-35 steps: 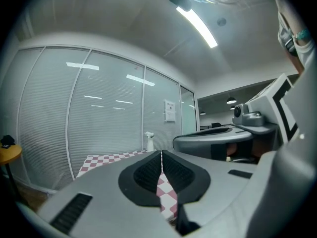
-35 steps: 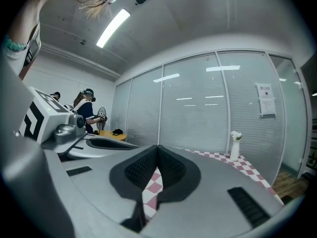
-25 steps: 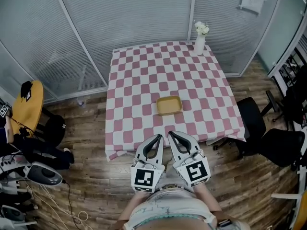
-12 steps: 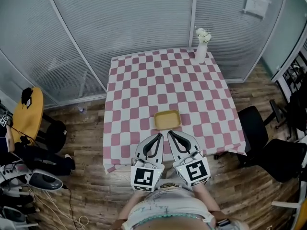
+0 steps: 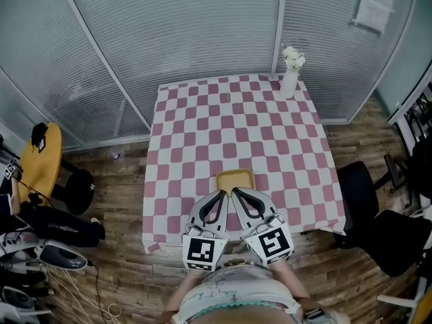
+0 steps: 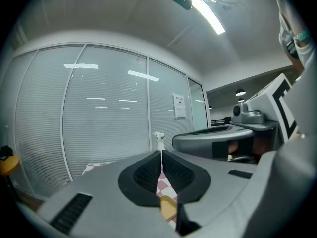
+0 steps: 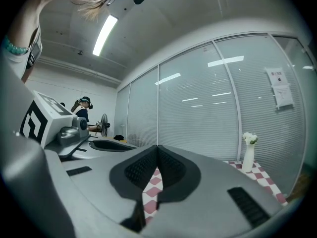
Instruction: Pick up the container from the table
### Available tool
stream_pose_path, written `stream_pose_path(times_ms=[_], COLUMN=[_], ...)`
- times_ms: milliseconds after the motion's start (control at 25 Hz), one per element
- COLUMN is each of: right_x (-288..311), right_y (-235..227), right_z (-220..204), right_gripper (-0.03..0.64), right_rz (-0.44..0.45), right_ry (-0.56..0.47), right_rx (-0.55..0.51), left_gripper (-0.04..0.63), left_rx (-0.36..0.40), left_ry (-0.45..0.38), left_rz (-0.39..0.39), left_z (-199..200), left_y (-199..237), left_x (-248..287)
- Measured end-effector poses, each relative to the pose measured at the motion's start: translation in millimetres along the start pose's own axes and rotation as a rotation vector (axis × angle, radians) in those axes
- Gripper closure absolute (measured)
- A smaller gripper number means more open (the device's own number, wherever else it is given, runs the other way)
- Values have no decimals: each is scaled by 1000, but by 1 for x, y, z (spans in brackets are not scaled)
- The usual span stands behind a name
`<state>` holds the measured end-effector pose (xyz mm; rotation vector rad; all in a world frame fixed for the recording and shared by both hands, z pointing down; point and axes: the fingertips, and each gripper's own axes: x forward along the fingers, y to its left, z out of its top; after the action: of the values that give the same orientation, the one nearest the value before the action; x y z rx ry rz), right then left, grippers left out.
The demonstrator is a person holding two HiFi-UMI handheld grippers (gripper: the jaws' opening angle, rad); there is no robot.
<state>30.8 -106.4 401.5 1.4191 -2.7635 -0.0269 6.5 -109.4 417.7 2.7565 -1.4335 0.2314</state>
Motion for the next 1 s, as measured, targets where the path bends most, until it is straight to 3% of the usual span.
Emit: stream_pose_path(times_ms=[600, 1000], right_x=[36, 76], right_y=[-31, -19], right_z=[-21, -13], right_gripper=[623, 623], right_rz=[32, -84], right_ry=[80, 72], right_rx=[-12, -9], left_gripper=[577, 577], left_rx=[-40, -21], left_ry=[34, 26], left_rz=[13, -92], left_z=[-16, -13], left_y=[24, 72], left_x=[46, 44])
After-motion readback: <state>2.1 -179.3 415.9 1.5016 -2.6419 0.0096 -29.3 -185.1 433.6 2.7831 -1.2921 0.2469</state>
